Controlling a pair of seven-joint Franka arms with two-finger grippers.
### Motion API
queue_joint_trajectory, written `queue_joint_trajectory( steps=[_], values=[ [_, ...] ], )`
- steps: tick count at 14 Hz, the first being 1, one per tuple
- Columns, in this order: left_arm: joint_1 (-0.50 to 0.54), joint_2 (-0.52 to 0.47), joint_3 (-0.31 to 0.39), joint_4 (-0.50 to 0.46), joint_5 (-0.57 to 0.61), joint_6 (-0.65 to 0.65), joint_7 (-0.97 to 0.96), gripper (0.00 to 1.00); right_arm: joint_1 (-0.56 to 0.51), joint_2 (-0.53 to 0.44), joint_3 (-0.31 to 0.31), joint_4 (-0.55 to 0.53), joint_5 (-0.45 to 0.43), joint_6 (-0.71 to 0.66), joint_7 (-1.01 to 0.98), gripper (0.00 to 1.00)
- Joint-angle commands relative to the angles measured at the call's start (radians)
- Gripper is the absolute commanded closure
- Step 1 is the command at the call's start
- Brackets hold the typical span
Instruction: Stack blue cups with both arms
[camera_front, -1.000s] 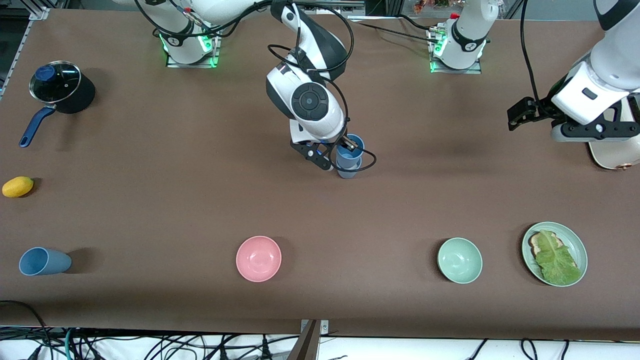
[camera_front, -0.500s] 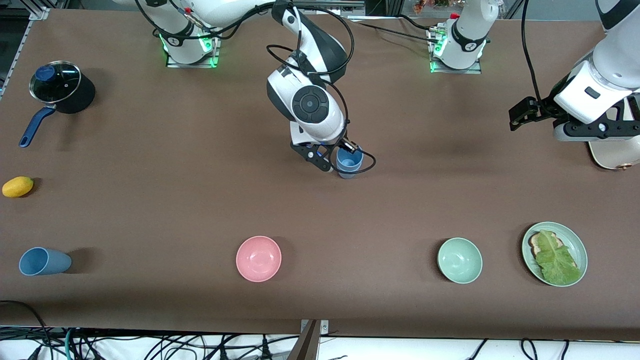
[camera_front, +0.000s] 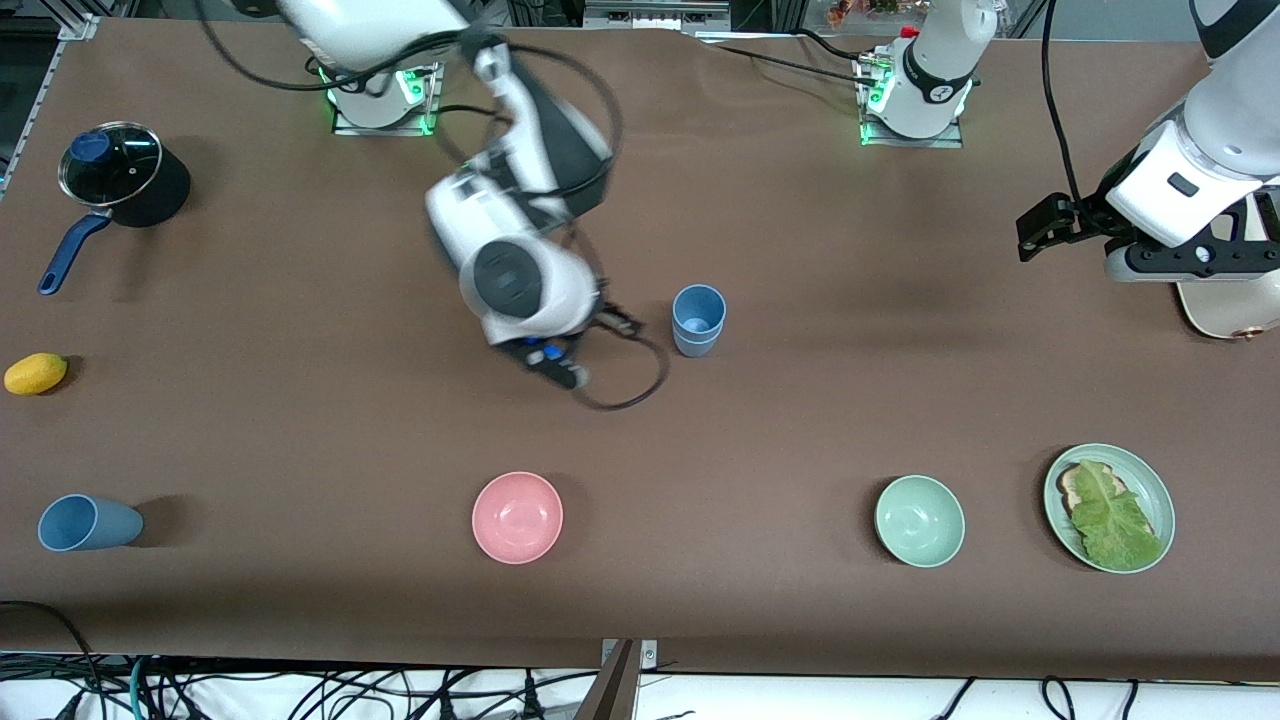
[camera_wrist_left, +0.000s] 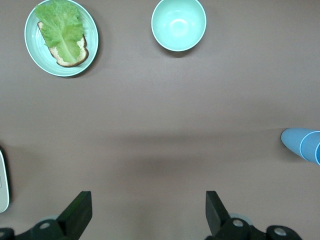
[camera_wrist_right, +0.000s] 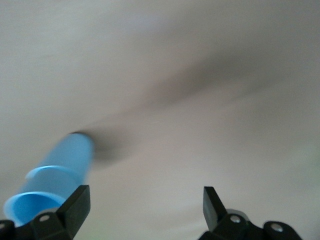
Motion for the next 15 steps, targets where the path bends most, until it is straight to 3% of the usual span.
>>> queue_joint_trajectory(
  steps=[1,5,8,10,12,15],
  values=[
    [-0.011,0.004,0.006,0.013,-0.008,0.003,0.006,0.0,-0.07,-0.021,-0.062,-0.008,-0.069,-0.13,-0.265,0.0],
    [-0.013,0.002,0.006,0.012,-0.008,-0.002,0.006,0.0,-0.07,-0.056,-0.257,-0.092,-0.08,-0.116,-0.493,0.0],
    [-0.013,0.001,0.006,0.012,-0.008,-0.016,0.008,0.0,-0.071,-0.055,-0.331,-0.12,-0.099,-0.078,-0.583,0.0],
    [-0.013,0.002,0.006,0.013,-0.01,-0.017,0.008,0.0,-0.076,-0.061,-0.343,-0.159,-0.123,-0.022,-0.651,0.0],
    [-0.011,0.001,0.006,0.012,-0.01,-0.02,0.008,0.0,-0.102,-0.15,-0.332,-0.301,-0.151,0.075,-0.663,0.0],
    [-0.011,0.001,0.006,0.013,-0.01,-0.02,0.008,0.0,-0.183,-0.337,-0.21,-0.602,-0.252,0.29,-0.659,0.0]
  ],
)
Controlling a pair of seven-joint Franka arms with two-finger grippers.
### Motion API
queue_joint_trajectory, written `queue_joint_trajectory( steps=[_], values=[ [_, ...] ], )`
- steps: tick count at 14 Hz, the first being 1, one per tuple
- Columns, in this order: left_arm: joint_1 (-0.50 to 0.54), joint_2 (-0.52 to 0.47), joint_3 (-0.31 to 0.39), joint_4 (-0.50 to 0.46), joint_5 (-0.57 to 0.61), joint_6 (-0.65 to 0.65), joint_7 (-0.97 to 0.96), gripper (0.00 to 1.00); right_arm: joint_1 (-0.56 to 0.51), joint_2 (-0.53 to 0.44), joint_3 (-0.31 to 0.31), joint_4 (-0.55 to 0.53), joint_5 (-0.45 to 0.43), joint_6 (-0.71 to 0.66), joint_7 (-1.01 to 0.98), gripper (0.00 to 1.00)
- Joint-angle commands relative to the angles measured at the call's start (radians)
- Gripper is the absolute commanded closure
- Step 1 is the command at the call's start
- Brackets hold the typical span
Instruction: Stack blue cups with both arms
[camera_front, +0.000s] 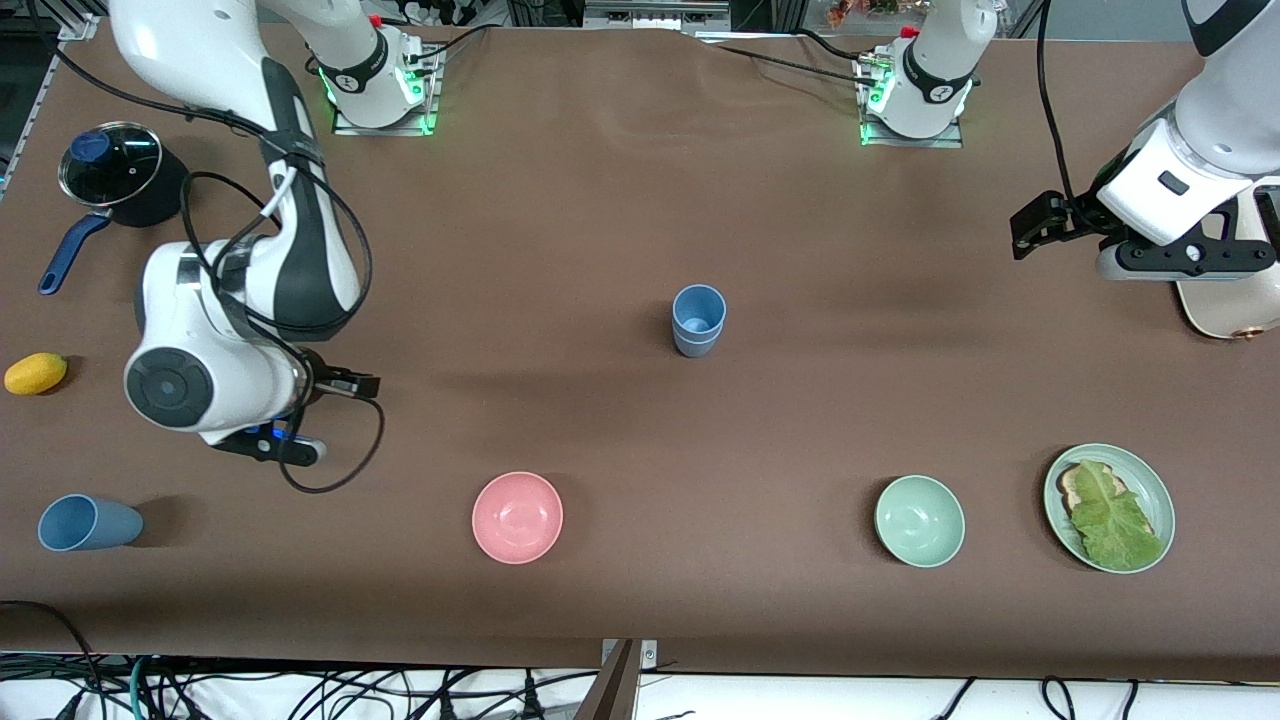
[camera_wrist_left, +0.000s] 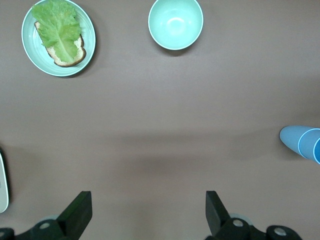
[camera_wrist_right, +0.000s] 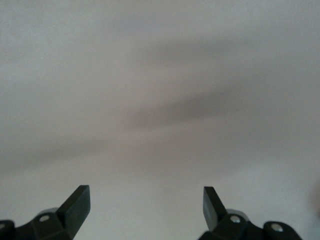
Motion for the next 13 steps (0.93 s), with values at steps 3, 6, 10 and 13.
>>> queue_joint_trajectory(
  steps=[3,6,10,13],
  values=[
    [-0.005,0.001,0.006,0.013,-0.01,-0.016,0.009,0.0,-0.163,-0.332,0.152,-0.392,-0.083,0.12,-0.012,0.0],
    [-0.005,0.002,0.006,0.013,-0.01,-0.016,0.009,0.0,-0.258,-0.45,0.244,-0.41,-0.123,0.073,-0.024,0.0],
    [-0.007,0.002,0.006,0.013,-0.01,-0.016,0.008,0.0,-0.433,-0.579,0.336,-0.387,-0.123,-0.029,-0.153,0.0],
    [-0.006,0.002,0.006,0.013,-0.01,-0.016,0.009,0.0,-0.447,-0.581,0.338,-0.265,-0.117,-0.157,-0.153,0.0]
  ],
)
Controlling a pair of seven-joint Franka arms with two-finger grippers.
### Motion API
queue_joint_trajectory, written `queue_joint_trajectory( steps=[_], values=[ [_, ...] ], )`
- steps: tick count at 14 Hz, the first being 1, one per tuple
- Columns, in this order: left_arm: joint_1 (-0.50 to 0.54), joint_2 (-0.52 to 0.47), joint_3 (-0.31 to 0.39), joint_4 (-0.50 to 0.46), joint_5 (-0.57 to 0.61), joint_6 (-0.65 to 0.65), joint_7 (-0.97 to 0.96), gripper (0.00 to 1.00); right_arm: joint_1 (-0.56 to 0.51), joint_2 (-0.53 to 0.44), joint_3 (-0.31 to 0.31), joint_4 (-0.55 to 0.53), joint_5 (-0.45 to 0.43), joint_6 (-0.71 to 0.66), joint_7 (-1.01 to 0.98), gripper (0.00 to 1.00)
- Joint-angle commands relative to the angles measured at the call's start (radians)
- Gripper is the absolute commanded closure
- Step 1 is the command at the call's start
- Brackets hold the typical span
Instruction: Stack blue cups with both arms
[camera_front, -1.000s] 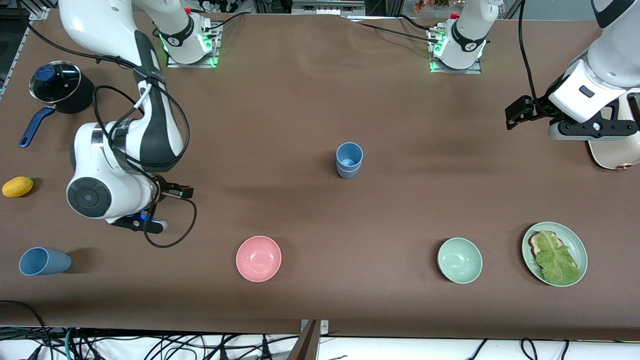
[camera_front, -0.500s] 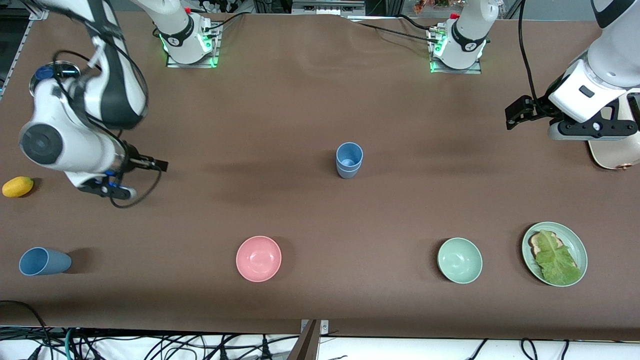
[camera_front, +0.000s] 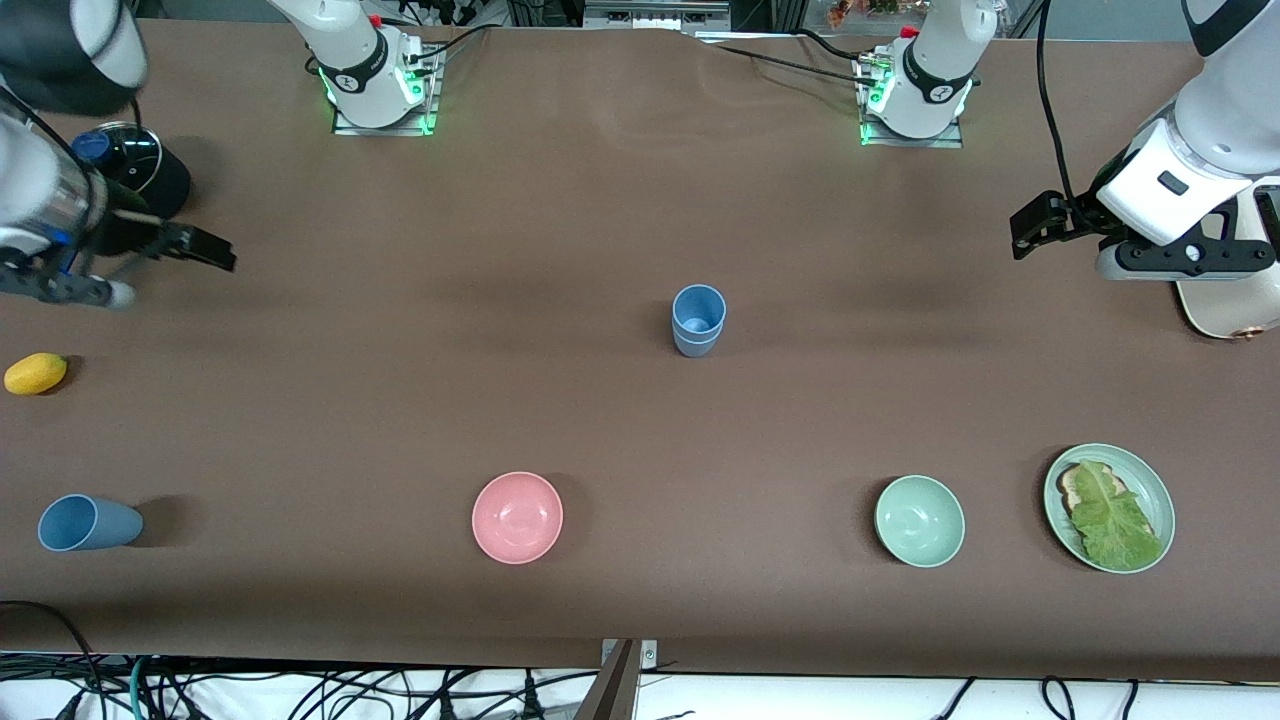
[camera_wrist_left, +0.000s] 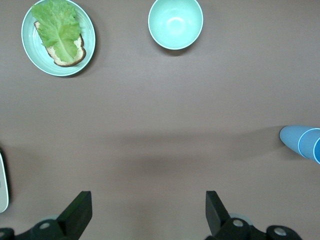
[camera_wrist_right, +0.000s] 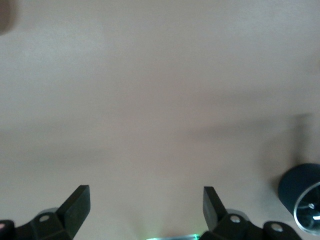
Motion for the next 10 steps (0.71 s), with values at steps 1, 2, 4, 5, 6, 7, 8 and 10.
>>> queue_joint_trajectory(
  steps=[1,2,4,5,6,7,8,10],
  values=[
    [-0.006,0.0,0.006,0.011,-0.01,-0.015,0.009,0.0,-0.022,-0.002,0.028,0.077,0.006,-0.075,-0.014,0.0],
    [-0.005,0.0,0.006,0.013,-0.01,-0.015,0.009,0.0,-0.025,-0.001,0.028,0.089,0.015,-0.075,-0.014,0.0],
    [-0.005,0.0,0.006,0.011,-0.01,-0.015,0.009,0.0,-0.027,0.006,0.028,0.093,0.015,-0.058,-0.009,0.0],
    [-0.005,0.0,0.006,0.013,-0.01,-0.015,0.009,0.0,-0.027,0.006,0.028,0.088,0.015,-0.056,-0.005,0.0],
    [-0.006,0.002,0.006,0.013,-0.01,-0.015,0.009,0.0,-0.027,0.006,0.028,0.088,0.015,-0.056,-0.003,0.0],
    [-0.006,0.0,0.006,0.011,-0.01,-0.015,0.008,0.0,-0.027,0.006,0.028,0.085,0.015,-0.058,-0.001,0.0],
    [-0.006,0.0,0.006,0.013,-0.01,-0.017,0.009,0.0,-0.025,0.006,0.028,0.083,0.015,-0.064,0.002,0.0],
    [-0.006,0.0,0.006,0.011,-0.01,-0.017,0.009,0.0,-0.027,0.006,0.028,0.083,0.015,-0.065,-0.001,0.0]
  ],
)
